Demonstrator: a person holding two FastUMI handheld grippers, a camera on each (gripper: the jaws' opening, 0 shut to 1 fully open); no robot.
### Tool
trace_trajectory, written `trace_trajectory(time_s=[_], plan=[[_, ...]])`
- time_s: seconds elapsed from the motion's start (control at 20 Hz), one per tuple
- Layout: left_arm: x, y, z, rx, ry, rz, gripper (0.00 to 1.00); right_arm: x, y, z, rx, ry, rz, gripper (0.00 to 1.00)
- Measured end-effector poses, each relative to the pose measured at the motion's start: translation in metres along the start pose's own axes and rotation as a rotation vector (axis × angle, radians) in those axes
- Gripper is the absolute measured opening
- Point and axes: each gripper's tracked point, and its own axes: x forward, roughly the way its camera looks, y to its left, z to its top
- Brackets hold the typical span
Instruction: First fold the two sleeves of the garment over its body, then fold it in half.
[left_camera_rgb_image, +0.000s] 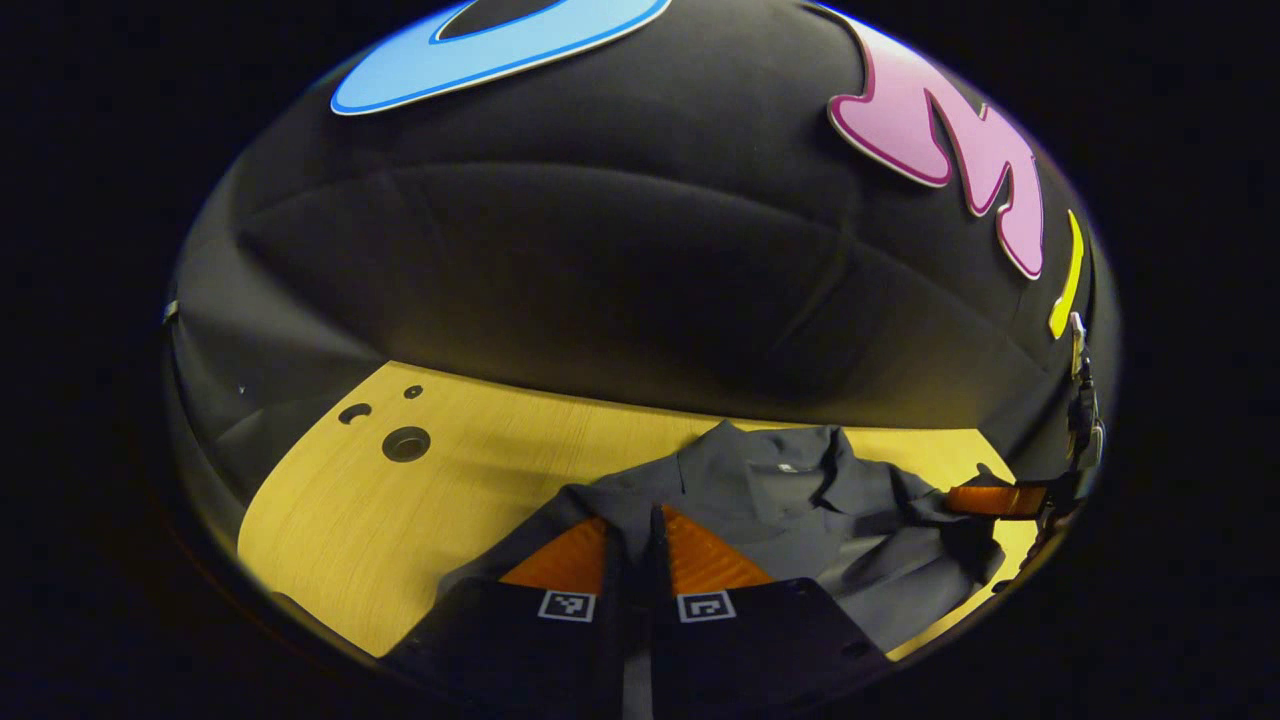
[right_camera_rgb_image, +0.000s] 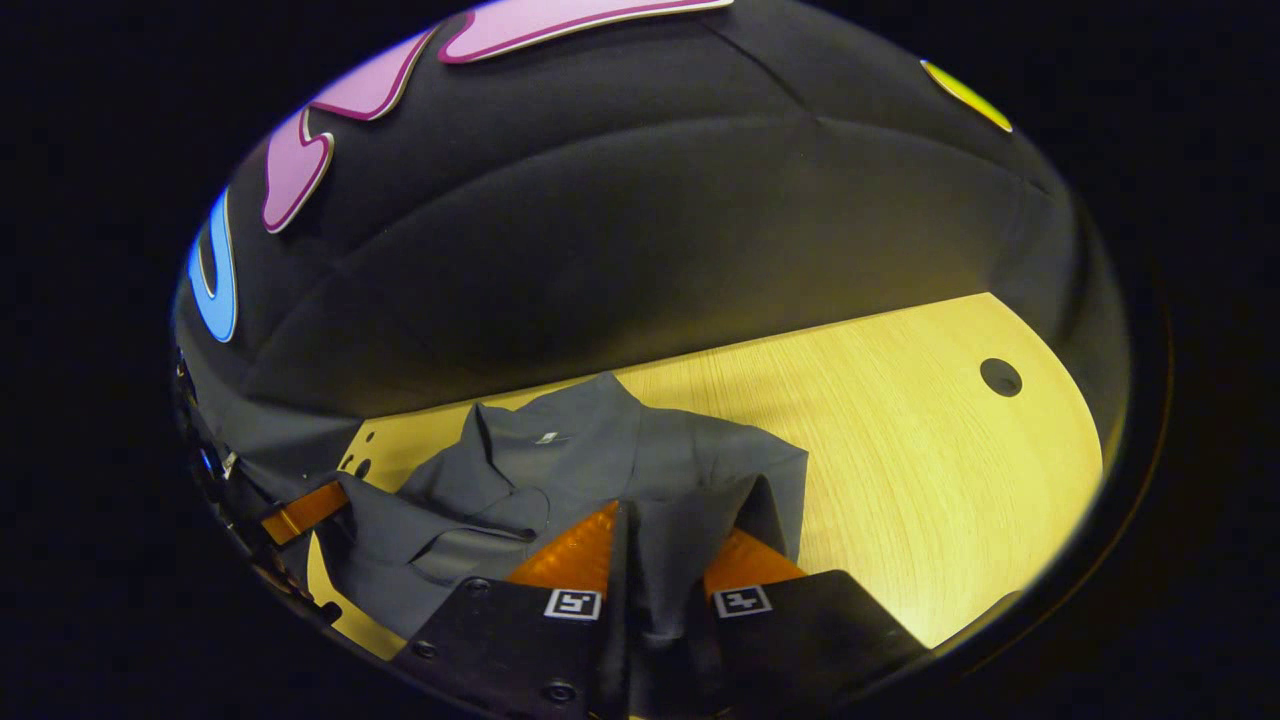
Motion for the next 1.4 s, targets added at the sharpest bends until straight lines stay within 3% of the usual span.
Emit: trace_trajectory(time_s=[0.05,0.1,0.15,0.2,0.25,0.35,0.4,0.45,0.5,0.65,1.05,1.4], plan=[[-0.003,0.0,0.002,0.005,-0.001,0.005,0.16,-0.001,-0.001,0.001,-0.005,0.0,-0.003,0.41],[-0.006,0.0,0.005,0.015,-0.012,0.01,0.2,-0.005,-0.001,0.001,-0.014,-0.001,-0.006,0.35],[-0.011,-0.001,0.009,0.021,-0.022,0.013,0.27,-0.008,-0.001,0.003,-0.025,-0.003,-0.012,0.36],[-0.016,-0.002,0.013,0.029,-0.037,0.013,0.36,-0.011,-0.001,0.004,-0.039,-0.01,-0.021,0.5],[-0.024,-0.002,0.018,0.038,-0.046,0.016,0.46,-0.017,-0.001,0.006,-0.056,-0.02,-0.033,0.58],[-0.04,-0.001,0.024,0.051,-0.057,0.025,0.77,-0.039,-0.003,0.013,-0.077,-0.05,-0.056,1.0],[-0.049,0.0,0.024,0.062,-0.059,0.032,0.77,-0.047,-0.004,0.015,-0.077,-0.061,-0.064,0.84],[-0.06,0.001,0.026,0.08,-0.063,0.043,0.82,-0.056,-0.003,0.017,-0.072,-0.074,-0.069,0.97],[-0.072,0.003,0.026,0.1,-0.069,0.051,0.88,-0.067,-0.002,0.018,-0.064,-0.083,-0.072,0.99],[-0.116,0.0,0.031,0.14,-0.099,0.057,0.96,-0.107,-0.005,0.018,-0.082,-0.12,-0.1,0.99],[-0.252,-0.007,0.035,0.108,-0.187,0.028,0.95,-0.216,0.0,0.014,-0.158,-0.235,-0.18,0.99],[-0.348,0.022,0.019,-0.011,-0.284,0.143,0.96,-0.299,0.048,-0.006,-0.184,-0.315,-0.149,0.99]])
